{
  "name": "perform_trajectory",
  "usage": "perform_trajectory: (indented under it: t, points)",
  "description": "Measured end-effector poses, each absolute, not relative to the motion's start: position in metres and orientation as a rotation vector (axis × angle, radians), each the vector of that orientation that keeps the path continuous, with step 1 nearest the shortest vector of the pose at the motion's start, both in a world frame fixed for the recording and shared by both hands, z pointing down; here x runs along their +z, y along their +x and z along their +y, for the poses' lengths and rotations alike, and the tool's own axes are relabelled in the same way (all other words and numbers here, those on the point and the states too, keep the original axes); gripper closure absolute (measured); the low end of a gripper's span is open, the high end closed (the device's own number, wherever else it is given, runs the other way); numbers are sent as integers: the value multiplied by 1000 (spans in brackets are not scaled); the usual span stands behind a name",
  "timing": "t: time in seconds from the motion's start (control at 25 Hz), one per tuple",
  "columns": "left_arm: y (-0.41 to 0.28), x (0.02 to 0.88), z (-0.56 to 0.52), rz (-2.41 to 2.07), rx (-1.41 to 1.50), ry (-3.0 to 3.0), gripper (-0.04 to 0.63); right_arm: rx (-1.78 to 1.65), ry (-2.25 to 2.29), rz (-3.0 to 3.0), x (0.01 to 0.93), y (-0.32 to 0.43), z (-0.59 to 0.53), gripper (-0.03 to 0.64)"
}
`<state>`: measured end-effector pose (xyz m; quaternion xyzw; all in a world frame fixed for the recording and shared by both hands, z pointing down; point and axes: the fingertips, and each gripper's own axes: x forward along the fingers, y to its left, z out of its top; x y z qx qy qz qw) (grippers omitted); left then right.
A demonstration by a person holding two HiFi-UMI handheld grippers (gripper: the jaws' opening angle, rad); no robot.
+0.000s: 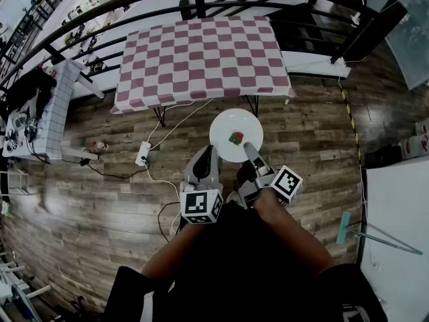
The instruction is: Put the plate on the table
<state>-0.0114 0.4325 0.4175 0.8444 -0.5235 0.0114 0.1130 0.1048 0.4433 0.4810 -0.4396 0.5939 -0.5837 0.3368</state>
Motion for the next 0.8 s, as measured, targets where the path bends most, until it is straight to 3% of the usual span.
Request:
perform_trajectory:
  t: [0.8]
  points:
    - [1,437,422,-1533,97,2470,584,-1587,-1135,1495,505,122,439,600]
